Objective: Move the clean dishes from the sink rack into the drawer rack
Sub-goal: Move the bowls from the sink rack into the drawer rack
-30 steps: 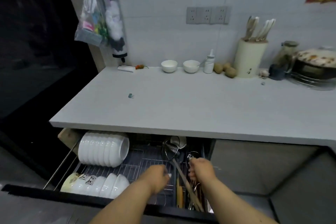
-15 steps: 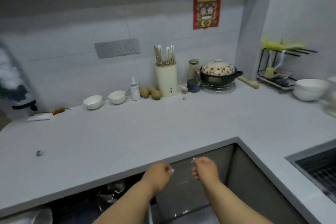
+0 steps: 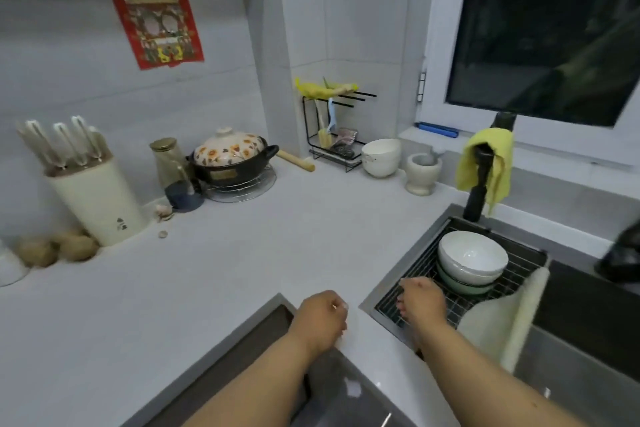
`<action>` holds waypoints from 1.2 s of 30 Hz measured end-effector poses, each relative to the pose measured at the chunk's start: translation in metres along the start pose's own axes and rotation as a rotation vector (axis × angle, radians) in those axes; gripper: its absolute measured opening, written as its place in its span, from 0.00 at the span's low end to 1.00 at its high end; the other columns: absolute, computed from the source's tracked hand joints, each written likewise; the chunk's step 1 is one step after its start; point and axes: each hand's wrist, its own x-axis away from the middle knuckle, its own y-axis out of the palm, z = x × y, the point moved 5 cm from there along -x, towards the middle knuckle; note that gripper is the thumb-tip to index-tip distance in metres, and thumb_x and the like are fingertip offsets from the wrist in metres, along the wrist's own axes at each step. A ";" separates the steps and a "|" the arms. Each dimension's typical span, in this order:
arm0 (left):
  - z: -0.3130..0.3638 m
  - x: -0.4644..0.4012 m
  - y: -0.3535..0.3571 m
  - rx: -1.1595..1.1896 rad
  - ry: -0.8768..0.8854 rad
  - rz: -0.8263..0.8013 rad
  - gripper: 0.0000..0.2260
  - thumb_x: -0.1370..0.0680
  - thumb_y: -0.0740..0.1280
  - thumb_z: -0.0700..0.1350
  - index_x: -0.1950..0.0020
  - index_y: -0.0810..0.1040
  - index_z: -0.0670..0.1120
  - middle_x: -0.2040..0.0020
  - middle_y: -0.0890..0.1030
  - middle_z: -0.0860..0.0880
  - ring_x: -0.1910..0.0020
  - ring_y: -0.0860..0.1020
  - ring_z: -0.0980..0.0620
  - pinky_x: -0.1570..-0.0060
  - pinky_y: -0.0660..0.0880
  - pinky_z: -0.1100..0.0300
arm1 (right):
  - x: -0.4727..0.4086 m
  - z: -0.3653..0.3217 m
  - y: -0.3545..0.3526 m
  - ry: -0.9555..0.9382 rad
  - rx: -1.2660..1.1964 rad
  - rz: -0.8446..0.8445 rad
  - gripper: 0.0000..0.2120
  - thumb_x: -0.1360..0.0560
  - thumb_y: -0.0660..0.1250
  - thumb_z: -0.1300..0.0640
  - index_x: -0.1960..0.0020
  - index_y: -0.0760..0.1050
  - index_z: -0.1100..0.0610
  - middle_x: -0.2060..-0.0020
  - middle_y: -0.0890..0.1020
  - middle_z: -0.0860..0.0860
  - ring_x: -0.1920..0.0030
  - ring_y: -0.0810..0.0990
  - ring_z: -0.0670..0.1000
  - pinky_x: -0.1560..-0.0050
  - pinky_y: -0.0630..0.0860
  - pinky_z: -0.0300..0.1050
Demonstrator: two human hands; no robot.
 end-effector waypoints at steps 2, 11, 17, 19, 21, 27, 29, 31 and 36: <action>0.017 -0.019 0.023 -0.011 0.035 -0.035 0.08 0.21 0.60 0.45 0.59 0.76 0.49 0.61 0.83 0.50 0.63 0.80 0.53 0.55 0.77 0.57 | -0.033 0.000 -0.032 0.021 0.002 0.099 0.11 0.22 0.61 0.57 0.62 0.71 0.59 0.66 0.78 0.57 0.66 0.77 0.56 0.58 0.75 0.50; 0.049 -0.076 0.098 -0.065 0.104 -0.147 0.09 0.22 0.59 0.46 0.57 0.77 0.49 0.59 0.83 0.48 0.57 0.82 0.47 0.52 0.80 0.49 | -0.137 0.014 -0.135 0.211 0.090 0.361 0.23 0.24 0.62 0.50 0.37 0.72 0.66 0.67 0.81 0.60 0.67 0.80 0.59 0.59 0.78 0.51; 0.056 -0.092 0.118 -0.410 0.320 -0.023 0.08 0.21 0.56 0.44 0.53 0.75 0.49 0.55 0.78 0.51 0.57 0.75 0.52 0.60 0.69 0.59 | -0.171 -0.001 -0.141 0.242 0.254 0.309 0.23 0.24 0.62 0.48 0.37 0.72 0.65 0.56 0.83 0.61 0.64 0.80 0.59 0.64 0.76 0.46; 0.056 -0.092 0.128 -0.494 0.415 -0.023 0.09 0.20 0.56 0.45 0.51 0.75 0.48 0.52 0.76 0.52 0.55 0.73 0.54 0.58 0.66 0.61 | -0.174 -0.008 -0.139 0.255 0.357 0.281 0.21 0.24 0.62 0.50 0.38 0.73 0.65 0.51 0.83 0.62 0.58 0.82 0.61 0.64 0.74 0.45; 0.053 -0.090 0.134 -0.509 0.449 -0.026 0.10 0.19 0.55 0.47 0.47 0.75 0.49 0.49 0.76 0.53 0.53 0.72 0.55 0.56 0.65 0.63 | -0.180 -0.009 -0.139 0.257 0.447 0.259 0.19 0.23 0.61 0.56 0.36 0.73 0.65 0.46 0.81 0.62 0.46 0.81 0.61 0.65 0.71 0.43; 0.053 -0.088 0.130 -0.490 0.477 0.017 0.10 0.19 0.54 0.50 0.46 0.74 0.51 0.50 0.76 0.54 0.55 0.70 0.57 0.55 0.65 0.65 | -0.184 -0.014 -0.142 0.248 0.542 0.258 0.17 0.21 0.58 0.61 0.36 0.73 0.67 0.38 0.77 0.63 0.37 0.76 0.62 0.51 0.71 0.46; 0.052 -0.088 0.129 -0.492 0.477 0.023 0.10 0.19 0.54 0.50 0.46 0.74 0.51 0.51 0.76 0.54 0.55 0.70 0.57 0.55 0.66 0.64 | -0.180 -0.023 -0.145 0.228 0.550 0.313 0.17 0.20 0.57 0.60 0.35 0.71 0.68 0.39 0.77 0.63 0.39 0.76 0.63 0.46 0.72 0.47; 0.051 -0.088 0.128 -0.490 0.480 0.026 0.10 0.18 0.54 0.49 0.47 0.74 0.50 0.52 0.75 0.55 0.55 0.70 0.57 0.55 0.66 0.64 | -0.174 -0.029 -0.149 0.176 0.477 0.357 0.17 0.22 0.58 0.60 0.35 0.70 0.67 0.40 0.77 0.64 0.44 0.76 0.64 0.49 0.72 0.48; 0.048 -0.090 0.127 -0.429 0.444 0.007 0.11 0.18 0.54 0.52 0.49 0.74 0.52 0.54 0.76 0.56 0.55 0.73 0.57 0.53 0.71 0.62 | -0.138 -0.048 -0.153 -0.025 0.295 0.401 0.14 0.25 0.59 0.61 0.43 0.75 0.66 0.51 0.80 0.61 0.51 0.78 0.63 0.54 0.75 0.51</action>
